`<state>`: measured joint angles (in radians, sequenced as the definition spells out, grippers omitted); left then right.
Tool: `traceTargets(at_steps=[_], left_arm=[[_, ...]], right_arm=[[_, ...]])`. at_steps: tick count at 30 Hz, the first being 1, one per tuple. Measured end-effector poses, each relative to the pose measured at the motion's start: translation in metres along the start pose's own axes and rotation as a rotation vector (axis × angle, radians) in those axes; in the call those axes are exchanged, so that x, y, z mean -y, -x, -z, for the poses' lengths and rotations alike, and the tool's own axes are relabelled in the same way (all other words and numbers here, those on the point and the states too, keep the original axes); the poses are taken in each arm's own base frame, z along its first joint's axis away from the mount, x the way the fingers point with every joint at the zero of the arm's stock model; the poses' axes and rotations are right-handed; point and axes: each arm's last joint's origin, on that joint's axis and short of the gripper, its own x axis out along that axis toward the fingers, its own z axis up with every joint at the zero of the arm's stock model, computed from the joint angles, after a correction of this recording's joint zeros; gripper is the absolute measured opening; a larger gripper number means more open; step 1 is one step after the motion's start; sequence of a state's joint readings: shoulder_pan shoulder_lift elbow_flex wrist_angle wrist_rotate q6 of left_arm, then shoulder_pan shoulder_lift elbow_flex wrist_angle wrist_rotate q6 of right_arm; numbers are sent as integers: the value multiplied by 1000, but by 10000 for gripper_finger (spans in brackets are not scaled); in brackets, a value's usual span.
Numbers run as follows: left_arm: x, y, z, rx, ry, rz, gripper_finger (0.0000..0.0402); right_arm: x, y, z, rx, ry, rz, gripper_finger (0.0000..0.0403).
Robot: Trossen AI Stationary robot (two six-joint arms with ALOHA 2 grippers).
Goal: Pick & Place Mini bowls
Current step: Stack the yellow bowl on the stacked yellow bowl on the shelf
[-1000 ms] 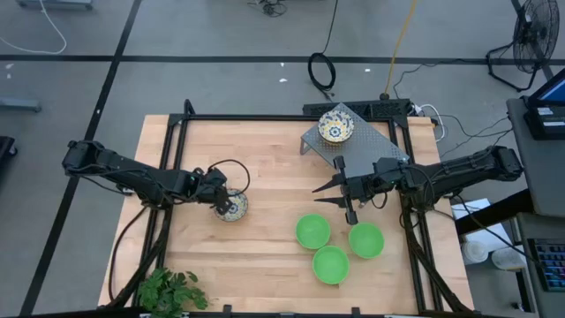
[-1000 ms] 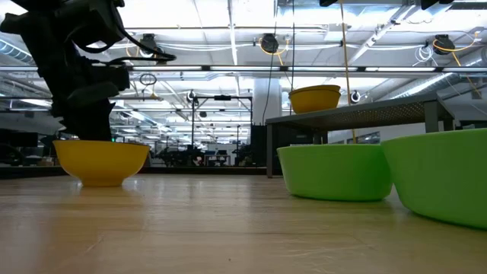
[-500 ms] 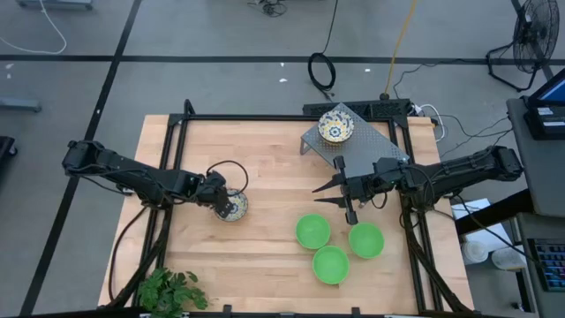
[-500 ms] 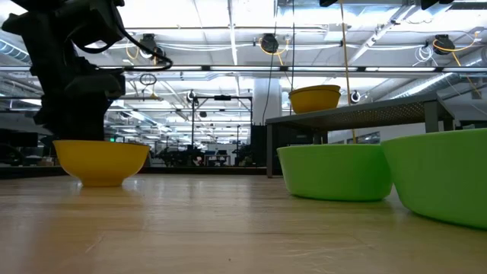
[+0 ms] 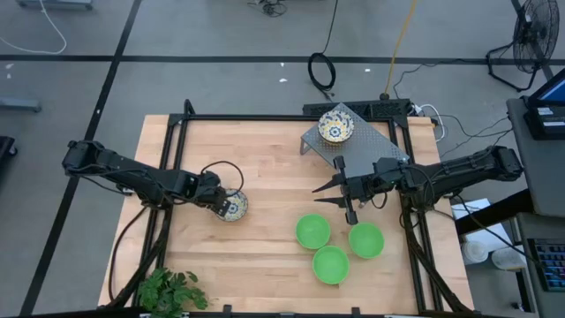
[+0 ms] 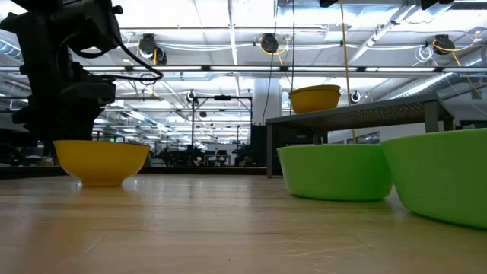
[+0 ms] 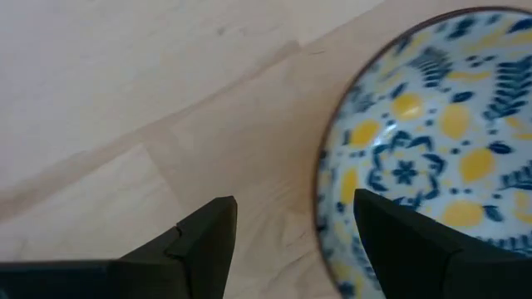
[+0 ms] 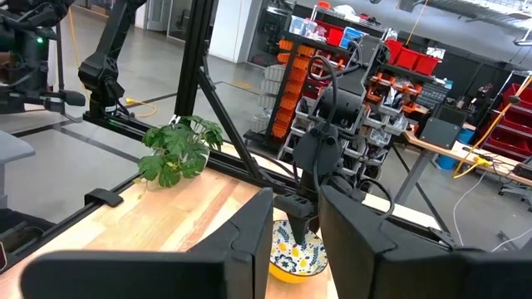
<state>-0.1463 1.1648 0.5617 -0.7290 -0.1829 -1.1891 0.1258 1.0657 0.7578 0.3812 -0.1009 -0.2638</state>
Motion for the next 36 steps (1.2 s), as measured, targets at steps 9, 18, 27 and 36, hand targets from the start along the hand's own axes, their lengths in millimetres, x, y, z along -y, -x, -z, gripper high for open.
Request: traceTargets(at_steps=[9,18,27,36], left_arm=[[0,0,0,3,-1,-2,243],[0,0,0,0,1,-1,243],[0,0,0,1,29,0,202],[0,0,0,2,14,1,96]], right_arm=[[0,0,0,2,6,1,86],[0,0,0,2,0,0,86],[0,0,0,2,-5,1,86],[0,0,0,2,0,1,86]])
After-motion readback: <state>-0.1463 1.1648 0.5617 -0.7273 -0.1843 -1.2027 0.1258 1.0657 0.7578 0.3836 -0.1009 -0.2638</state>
